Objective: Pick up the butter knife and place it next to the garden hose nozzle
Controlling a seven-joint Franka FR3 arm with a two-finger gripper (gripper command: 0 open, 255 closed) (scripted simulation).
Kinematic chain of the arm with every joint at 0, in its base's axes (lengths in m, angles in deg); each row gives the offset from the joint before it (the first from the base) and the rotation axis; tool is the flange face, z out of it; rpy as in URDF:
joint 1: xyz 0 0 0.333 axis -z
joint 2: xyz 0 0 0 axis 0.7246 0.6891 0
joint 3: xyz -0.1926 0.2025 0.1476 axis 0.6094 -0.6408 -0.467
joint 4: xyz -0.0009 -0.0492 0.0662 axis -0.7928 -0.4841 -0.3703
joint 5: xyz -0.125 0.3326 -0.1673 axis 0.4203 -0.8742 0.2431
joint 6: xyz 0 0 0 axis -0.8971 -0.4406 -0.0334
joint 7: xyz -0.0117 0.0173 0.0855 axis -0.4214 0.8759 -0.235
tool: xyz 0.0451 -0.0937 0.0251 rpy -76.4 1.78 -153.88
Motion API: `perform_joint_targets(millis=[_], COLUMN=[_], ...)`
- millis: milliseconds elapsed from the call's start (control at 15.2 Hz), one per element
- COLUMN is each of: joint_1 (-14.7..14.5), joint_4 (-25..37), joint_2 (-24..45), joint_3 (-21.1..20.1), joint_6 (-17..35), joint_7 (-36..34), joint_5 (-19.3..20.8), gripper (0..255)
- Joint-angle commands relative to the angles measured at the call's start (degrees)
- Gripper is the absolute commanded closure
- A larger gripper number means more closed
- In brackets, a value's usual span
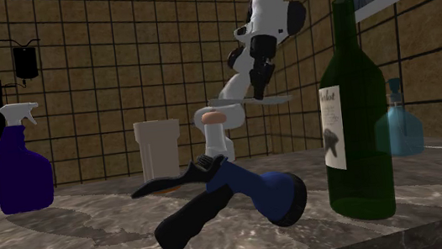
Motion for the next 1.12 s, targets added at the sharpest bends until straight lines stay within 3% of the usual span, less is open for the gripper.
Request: perform_joint_targets(millis=[0, 330, 528, 726, 858, 924, 1056], joint_1=[3.4, 13.3, 21.2, 33.1, 45.5, 47.5, 47.1], joint_4=[3.6, 12.9, 19.3, 26.6, 32.0, 32.9, 31.4], joint_2=[4.2, 14.7, 21.4, 27.9, 29.9, 29.0, 28.3], joint_3=[-2.8, -11.9, -20.0, -32.6, -44.6, -45.9, -45.6], joint_6=[1.6, 5.0, 6.3, 6.8, 6.3, 6.0, 7.4], joint_7=[-0.7, -3.5, -6.1, -9.3, -10.3, -9.6, -9.3], joint_5=[0.6, 3.8, 7.0, 11.3, 12.8, 11.9, 11.2], gripper=[255, 255, 255, 255, 255, 255, 255])
